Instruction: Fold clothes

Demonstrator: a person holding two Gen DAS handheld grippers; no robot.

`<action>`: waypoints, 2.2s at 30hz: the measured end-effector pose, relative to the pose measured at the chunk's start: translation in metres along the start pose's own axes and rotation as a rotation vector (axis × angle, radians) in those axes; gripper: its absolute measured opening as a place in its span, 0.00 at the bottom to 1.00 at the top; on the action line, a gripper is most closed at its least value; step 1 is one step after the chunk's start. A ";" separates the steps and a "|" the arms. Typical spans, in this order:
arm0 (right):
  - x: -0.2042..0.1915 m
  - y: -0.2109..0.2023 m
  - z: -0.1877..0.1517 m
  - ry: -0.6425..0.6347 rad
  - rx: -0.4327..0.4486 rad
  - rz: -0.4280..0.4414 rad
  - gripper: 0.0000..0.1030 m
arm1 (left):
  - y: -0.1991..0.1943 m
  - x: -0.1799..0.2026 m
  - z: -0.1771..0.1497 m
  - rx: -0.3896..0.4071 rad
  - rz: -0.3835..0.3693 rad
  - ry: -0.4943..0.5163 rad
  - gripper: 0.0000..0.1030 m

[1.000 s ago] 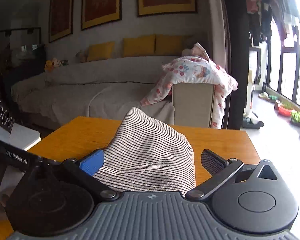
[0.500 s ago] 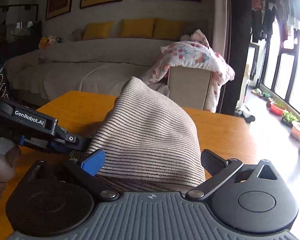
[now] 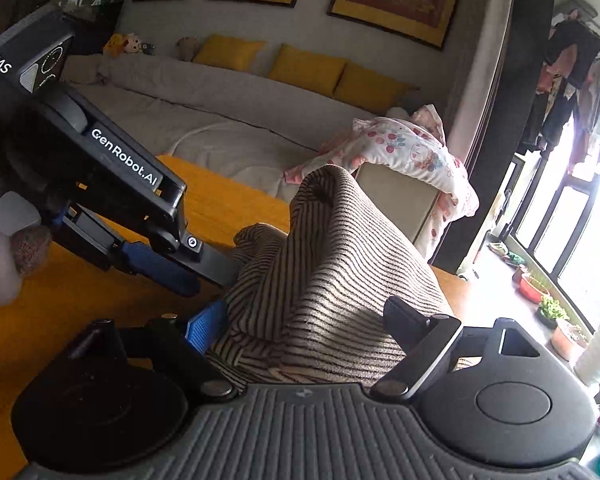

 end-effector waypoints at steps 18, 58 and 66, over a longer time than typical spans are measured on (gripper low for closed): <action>-0.001 -0.020 0.000 -0.290 0.081 -0.215 0.49 | 0.021 0.014 -0.005 -0.037 0.009 0.059 0.37; -0.026 -0.081 -0.004 -0.253 0.057 0.241 0.58 | 0.005 0.023 -0.007 -0.046 0.015 0.167 0.41; -0.019 -0.071 -0.029 -0.126 0.015 0.213 0.39 | 0.007 0.022 -0.008 -0.046 0.031 0.199 0.43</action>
Point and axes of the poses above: each gripper's, at about its wrist camera, not at the fingertips, and y roughly the way its jaws point, x to its right, z to its top, the point moved 7 cm from there along y, roughly the way its jaws point, and after that the axes turned 11 degrees about x, right-handed, at the moved point
